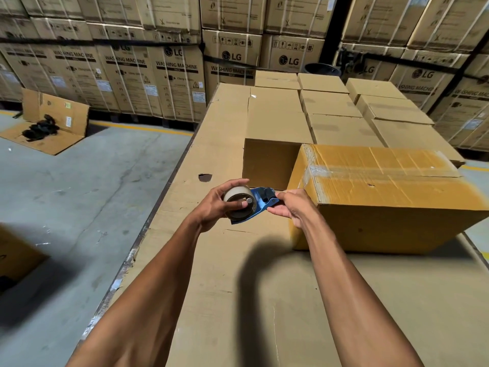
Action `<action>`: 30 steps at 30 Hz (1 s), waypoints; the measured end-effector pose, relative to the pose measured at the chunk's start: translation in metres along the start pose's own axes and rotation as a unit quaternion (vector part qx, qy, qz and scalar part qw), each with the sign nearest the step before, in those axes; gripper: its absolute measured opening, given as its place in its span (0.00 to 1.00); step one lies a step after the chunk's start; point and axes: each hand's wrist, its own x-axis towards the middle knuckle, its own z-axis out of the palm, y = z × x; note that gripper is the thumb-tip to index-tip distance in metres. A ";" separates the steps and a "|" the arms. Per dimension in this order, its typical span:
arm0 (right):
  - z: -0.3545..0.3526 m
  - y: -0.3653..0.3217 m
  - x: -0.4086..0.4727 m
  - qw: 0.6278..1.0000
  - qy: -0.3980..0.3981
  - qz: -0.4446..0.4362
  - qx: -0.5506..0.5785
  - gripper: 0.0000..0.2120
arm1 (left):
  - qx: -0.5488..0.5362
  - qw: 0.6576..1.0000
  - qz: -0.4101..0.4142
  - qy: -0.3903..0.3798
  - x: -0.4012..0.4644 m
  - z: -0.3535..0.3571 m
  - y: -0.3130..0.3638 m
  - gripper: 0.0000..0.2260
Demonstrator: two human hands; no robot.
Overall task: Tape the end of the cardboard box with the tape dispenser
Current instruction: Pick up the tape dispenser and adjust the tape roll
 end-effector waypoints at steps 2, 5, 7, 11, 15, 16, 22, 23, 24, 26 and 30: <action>0.002 0.002 0.000 0.999 0.011 -0.025 -0.017 0.05 | -0.002 1.000 0.008 0.003 0.000 0.002 0.000 0.31; 0.003 0.005 -0.001 0.998 0.033 -0.054 -0.004 0.05 | -0.006 1.000 0.021 0.015 0.001 0.005 0.001 0.39; 0.005 0.005 -0.002 0.997 0.038 -0.066 0.017 0.05 | -0.017 0.999 0.023 0.035 0.003 0.007 0.003 0.42; 0.008 0.003 -0.006 0.993 0.057 -0.088 0.060 0.06 | -0.065 0.994 0.033 0.080 0.004 0.015 0.003 0.47; 0.012 0.002 -0.010 0.988 0.061 -0.106 0.089 0.06 | -0.126 0.986 0.058 0.091 0.004 0.026 -0.002 0.43; 0.012 0.002 -0.011 0.988 0.057 -0.110 0.091 0.06 | -0.141 0.984 0.062 0.094 0.003 0.029 -0.002 0.40; 0.006 0.000 -0.019 0.990 -0.003 -0.111 0.086 0.07 | -0.153 0.979 0.071 0.112 0.001 0.033 -0.007 0.32; 0.004 0.000 -0.020 0.990 -0.016 -0.111 0.084 0.10 | -0.152 0.980 0.069 0.110 0.001 0.032 -0.006 0.33; 0.003 0.000 -0.021 0.991 -0.026 -0.110 0.078 0.14 | -0.148 0.981 0.068 0.109 0.000 0.032 -0.006 0.34; 0.001 -0.001 -0.022 0.991 -0.028 -0.113 0.062 0.19 | -0.137 0.982 0.070 0.106 0.000 0.031 -0.006 0.35; 0.002 -0.002 -0.022 0.992 0.006 -0.120 0.025 0.17 | -0.118 0.985 0.070 0.102 0.001 0.031 -0.002 0.31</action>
